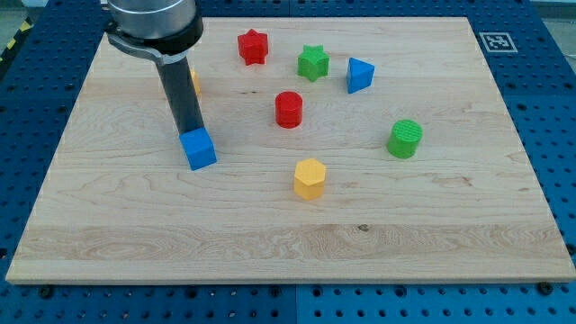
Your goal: Slide the red star closer to the yellow heart
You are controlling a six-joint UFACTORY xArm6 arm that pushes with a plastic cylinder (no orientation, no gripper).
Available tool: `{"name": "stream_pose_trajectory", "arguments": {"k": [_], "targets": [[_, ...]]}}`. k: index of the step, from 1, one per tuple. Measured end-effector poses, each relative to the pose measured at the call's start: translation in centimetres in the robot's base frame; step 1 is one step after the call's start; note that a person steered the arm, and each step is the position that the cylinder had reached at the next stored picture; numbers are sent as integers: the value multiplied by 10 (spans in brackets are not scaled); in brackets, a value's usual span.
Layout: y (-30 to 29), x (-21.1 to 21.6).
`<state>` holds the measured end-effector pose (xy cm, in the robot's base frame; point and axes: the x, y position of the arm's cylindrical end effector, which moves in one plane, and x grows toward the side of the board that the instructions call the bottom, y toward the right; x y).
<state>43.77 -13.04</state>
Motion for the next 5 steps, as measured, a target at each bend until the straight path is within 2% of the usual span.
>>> {"name": "stream_pose_trajectory", "arguments": {"k": [2, 5], "targets": [[9, -13], [22, -91]]}}
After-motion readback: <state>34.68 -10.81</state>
